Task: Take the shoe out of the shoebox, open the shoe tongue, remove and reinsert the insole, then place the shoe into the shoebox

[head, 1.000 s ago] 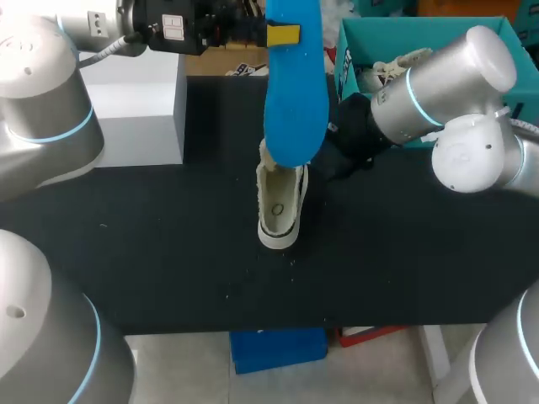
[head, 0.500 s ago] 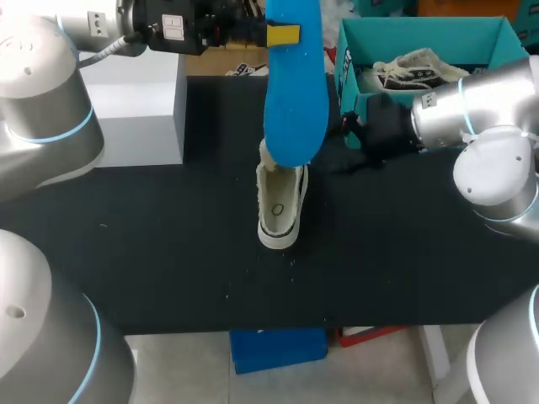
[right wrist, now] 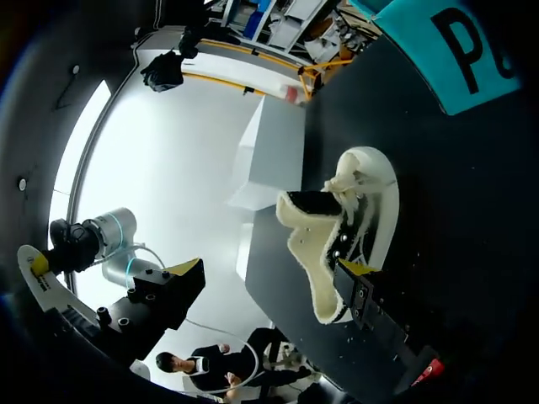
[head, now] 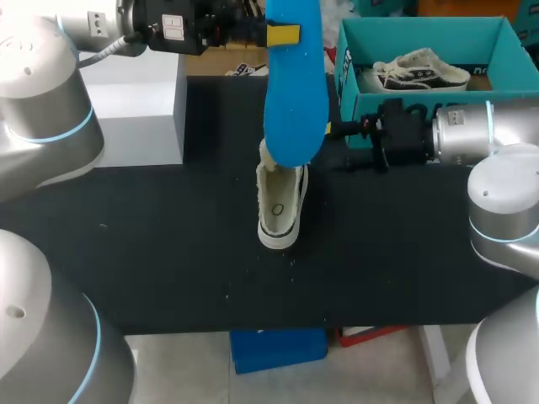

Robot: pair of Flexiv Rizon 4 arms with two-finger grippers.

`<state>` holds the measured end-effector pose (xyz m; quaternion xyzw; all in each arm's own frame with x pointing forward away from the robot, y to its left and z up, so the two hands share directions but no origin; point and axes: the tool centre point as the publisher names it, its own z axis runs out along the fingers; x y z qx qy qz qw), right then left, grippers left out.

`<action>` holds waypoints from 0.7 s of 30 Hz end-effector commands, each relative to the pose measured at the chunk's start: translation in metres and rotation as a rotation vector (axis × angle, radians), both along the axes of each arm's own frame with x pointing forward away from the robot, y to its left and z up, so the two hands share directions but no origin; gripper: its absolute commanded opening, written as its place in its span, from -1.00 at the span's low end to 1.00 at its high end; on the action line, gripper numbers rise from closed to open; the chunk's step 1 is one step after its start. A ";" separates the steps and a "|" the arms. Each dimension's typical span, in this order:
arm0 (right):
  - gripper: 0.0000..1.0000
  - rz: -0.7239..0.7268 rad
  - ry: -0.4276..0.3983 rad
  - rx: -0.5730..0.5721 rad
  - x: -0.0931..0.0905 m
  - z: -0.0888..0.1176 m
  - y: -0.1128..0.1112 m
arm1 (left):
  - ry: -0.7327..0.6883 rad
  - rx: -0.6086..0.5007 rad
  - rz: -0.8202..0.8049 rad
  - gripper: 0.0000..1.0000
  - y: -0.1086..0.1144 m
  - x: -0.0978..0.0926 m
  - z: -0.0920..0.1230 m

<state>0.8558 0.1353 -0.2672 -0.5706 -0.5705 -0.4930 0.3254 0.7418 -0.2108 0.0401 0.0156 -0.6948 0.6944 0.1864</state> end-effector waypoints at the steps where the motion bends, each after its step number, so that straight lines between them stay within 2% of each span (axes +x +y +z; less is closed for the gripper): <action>1: 1.00 0.015 -0.009 0.011 -0.006 0.005 -0.001 | -0.001 0.001 0.002 -1.00 0.000 -0.001 -0.001; 3: 1.00 0.040 -0.011 0.051 -0.008 0.009 0.000 | -0.001 0.001 0.002 -1.00 0.000 -0.001 -0.001; 6: 1.00 0.098 -0.002 0.029 -0.012 0.012 0.004 | -0.001 0.001 0.002 -1.00 0.000 -0.001 -0.001; 8: 1.00 0.087 -0.004 0.013 -0.012 0.012 0.005 | -0.001 0.001 0.002 -1.00 0.000 -0.001 -0.001; 10: 1.00 0.087 -0.004 0.013 -0.012 0.012 0.005 | -0.138 0.009 0.008 -1.00 -0.001 -0.005 0.002; 15: 1.00 0.087 -0.004 0.013 -0.012 0.012 0.005 | -0.730 0.085 0.059 -1.00 0.001 -0.024 -0.012; 19: 1.00 0.087 -0.004 0.013 -0.012 0.012 0.005 | -1.032 0.133 0.080 -1.00 0.003 -0.039 -0.037; 21: 1.00 0.087 -0.004 0.013 -0.012 0.012 0.005 | -1.098 0.153 0.084 -1.00 0.004 -0.041 -0.046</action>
